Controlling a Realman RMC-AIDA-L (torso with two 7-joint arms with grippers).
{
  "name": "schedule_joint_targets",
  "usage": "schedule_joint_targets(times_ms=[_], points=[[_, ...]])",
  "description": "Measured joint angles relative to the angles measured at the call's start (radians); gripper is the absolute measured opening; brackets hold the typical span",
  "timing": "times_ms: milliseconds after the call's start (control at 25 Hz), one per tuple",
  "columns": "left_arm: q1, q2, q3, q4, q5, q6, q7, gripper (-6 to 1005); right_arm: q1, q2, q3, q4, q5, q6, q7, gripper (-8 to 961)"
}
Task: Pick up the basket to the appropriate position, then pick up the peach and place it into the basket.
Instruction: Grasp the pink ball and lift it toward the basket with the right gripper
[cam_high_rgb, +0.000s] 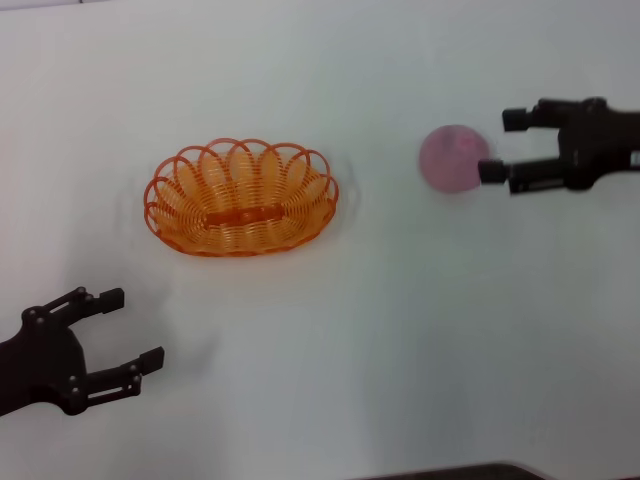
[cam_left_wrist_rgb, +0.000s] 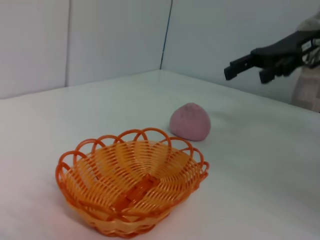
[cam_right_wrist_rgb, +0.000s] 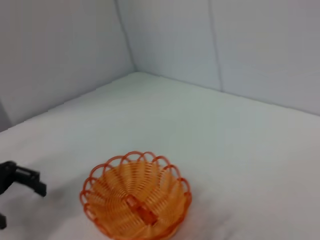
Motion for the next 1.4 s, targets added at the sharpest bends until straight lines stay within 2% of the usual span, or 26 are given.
schedule_joint_targets(times_ms=[160, 360, 560, 720, 920, 1200, 1400], points=[[-0.004, 0.0, -0.002, -0.003, 0.002, 0.0, -0.004, 889, 0.037, -0.003, -0.023, -0.081, -0.035, 0.016, 0.204, 907], [-0.007, 0.0, -0.002, -0.003, 0.004, 0.0, -0.012, 889, 0.124, -0.006, -0.044, -0.152, -0.146, 0.047, 0.42, 898], [-0.007, 0.001, -0.001, -0.002, 0.007, 0.0, -0.012, 888, 0.205, -0.001, -0.15, -0.223, -0.296, 0.036, 0.554, 888], [-0.006, 0.001, -0.002, -0.002, 0.008, 0.0, -0.012, 888, 0.258, 0.008, -0.266, -0.239, -0.426, 0.036, 0.576, 881], [-0.007, 0.001, -0.002, -0.002, 0.008, -0.001, -0.012, 888, 0.273, 0.015, -0.42, -0.247, -0.498, 0.067, 0.534, 882], [-0.007, 0.001, -0.002, -0.012, 0.008, -0.01, -0.012, 888, 0.265, 0.02, -0.535, -0.239, -0.487, 0.133, 0.491, 938], [-0.007, 0.001, -0.002, -0.013, 0.002, -0.012, -0.012, 889, 0.262, 0.02, -0.585, -0.206, -0.488, 0.184, 0.501, 924]])
